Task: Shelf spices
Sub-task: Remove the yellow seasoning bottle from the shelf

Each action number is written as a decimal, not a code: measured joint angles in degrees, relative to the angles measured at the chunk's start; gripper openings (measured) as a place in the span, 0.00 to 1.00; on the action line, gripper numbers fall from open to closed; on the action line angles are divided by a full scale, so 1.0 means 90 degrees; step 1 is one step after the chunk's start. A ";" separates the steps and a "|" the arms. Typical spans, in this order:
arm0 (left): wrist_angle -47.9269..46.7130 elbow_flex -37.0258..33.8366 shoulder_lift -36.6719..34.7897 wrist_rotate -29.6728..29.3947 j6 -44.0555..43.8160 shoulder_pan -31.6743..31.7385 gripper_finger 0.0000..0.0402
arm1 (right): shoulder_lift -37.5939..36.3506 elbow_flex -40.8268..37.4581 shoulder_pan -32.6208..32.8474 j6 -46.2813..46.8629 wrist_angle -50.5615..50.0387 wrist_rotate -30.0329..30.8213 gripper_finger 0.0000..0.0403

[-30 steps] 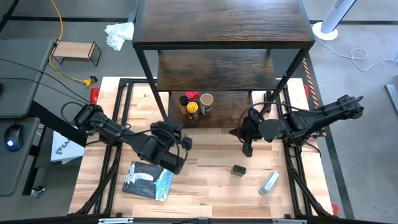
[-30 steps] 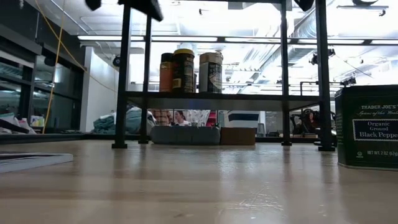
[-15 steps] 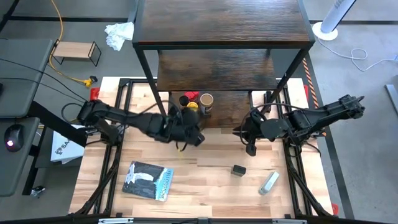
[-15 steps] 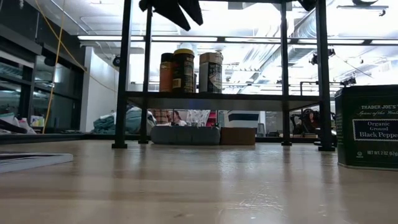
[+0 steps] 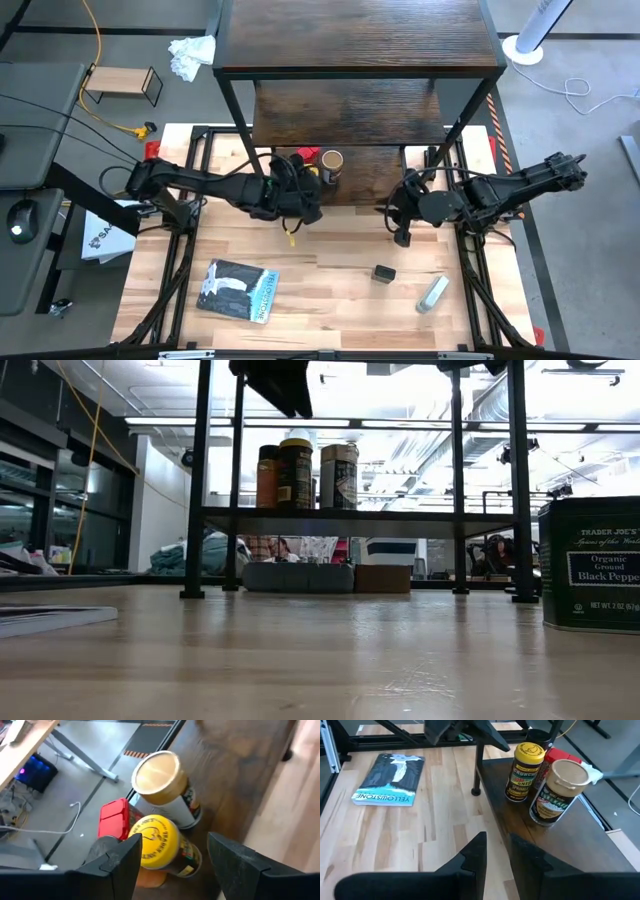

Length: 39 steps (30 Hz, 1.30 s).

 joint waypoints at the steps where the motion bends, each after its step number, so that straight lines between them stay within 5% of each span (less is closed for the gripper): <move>1: 0.0008 0.0000 0.0032 0.0052 -0.0036 0.0064 0.56 | 0.0002 0.0000 -0.0016 0.0000 0.0000 0.0011 0.19; 12: -0.0044 -0.0010 0.0140 0.0572 -0.0672 0.0558 0.56 | 0.0005 0.0000 -0.0053 0.0040 0.0006 0.0049 0.19; 31: -0.0069 -0.0005 0.0140 0.1222 -0.0330 0.0642 0.56 | 0.0005 0.0000 -0.0053 0.0068 0.0009 0.0060 0.19; 39: 0.0291 0.0013 0.0118 0.2083 -0.0370 0.0600 0.56 | 0.0005 0.0000 -0.0053 0.0070 0.0010 0.0060 0.19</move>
